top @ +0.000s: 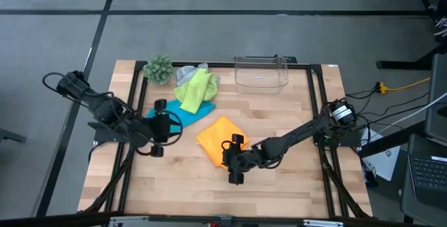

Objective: Fold microfiber towels
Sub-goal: Fold the orange microfiber cloth

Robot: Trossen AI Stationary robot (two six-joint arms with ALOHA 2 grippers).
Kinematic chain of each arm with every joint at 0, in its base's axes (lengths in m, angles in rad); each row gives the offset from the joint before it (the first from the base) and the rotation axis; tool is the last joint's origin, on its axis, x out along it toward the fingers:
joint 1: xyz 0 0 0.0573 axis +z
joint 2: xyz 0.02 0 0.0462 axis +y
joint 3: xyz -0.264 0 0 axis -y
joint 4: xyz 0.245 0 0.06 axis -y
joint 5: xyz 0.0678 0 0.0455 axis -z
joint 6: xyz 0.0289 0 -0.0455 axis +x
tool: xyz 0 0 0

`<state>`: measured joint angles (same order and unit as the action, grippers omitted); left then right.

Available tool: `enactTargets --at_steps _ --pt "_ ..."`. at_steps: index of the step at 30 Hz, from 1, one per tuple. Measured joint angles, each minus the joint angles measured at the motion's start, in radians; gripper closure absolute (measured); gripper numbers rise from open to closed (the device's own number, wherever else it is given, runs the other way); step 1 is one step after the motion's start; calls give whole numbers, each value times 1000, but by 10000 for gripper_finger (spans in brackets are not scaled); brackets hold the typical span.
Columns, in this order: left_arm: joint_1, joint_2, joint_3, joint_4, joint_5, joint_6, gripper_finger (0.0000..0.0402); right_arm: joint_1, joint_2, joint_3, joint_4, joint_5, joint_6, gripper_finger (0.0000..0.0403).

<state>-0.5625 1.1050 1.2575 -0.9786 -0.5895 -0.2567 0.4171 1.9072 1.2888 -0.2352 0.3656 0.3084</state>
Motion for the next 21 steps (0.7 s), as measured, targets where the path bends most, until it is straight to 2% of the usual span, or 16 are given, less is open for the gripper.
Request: enactTargets --at_steps 5,11,16,21 --pt "14 -1 -30 18 2 22 310 0 0 0 0 0 2 204" --pt "39 -22 -176 142 2 52 326 0 0 0 0 -1 -7 204" --pt "61 -26 -299 387 3 138 325 0 19 0 41 -1 -102 204" --pt "63 -26 -405 624 7 188 326 -2 96 0 112 -31 -192 205"
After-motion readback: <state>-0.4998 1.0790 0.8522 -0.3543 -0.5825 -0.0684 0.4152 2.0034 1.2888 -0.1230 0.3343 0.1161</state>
